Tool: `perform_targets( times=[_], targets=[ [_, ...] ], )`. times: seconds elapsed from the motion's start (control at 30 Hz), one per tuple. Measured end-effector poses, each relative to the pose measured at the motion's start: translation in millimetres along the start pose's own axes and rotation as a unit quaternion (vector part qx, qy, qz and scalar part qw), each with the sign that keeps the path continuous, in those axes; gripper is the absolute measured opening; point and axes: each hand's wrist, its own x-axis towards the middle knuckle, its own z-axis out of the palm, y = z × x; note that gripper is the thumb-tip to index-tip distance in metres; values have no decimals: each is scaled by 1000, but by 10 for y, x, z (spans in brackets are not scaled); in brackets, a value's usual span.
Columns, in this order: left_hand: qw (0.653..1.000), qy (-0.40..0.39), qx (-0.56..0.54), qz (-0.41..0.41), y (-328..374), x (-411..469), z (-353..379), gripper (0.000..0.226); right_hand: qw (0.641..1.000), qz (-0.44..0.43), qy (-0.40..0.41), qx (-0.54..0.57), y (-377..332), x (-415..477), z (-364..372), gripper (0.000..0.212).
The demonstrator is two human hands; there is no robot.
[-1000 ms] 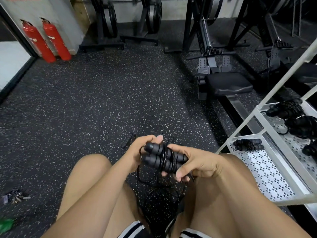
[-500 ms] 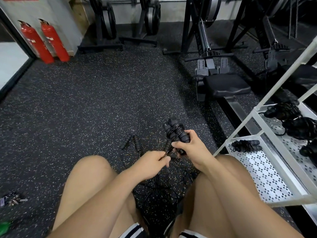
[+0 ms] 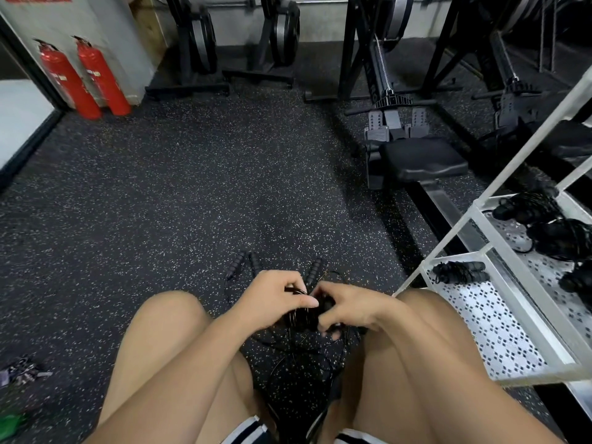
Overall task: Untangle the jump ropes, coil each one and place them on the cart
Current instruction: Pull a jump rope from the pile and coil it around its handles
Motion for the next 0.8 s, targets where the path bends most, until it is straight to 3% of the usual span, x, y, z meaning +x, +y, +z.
perform_targets(
  times=[0.23, 0.37, 0.53, 0.57, 0.67, 0.73, 0.8],
  targets=[
    [994, -27, -102, -23, 9, 60, -132, 27, 992, -38, -114, 49, -145, -246, -81, 54],
    [971, -21, -234, -37, -18, 72, -210, 20, 977, -102, -110, 151, -196, -351, -115, 45],
    [934, -82, -340, -75, 44, 112, -178, 20, 952, -162, -115, 232, -240, -382, -130, 42],
    [925, -77, -360, -90, 32, 109, -137, 22, 944, -174, -109, 257, -251, -378, -126, 40],
    [953, -13, -278, -123, -44, 102, -5, 28, 922, -198, -36, 330, -282, -342, -106, 35],
    [956, -29, -263, -125, -39, 110, 54, 19, 904, -197, 42, 378, -302, -302, -100, 35],
    [966, -51, -221, -123, 1, 99, 77, 35, 890, -201, 129, 387, -291, -240, -112, 38]
  ],
)
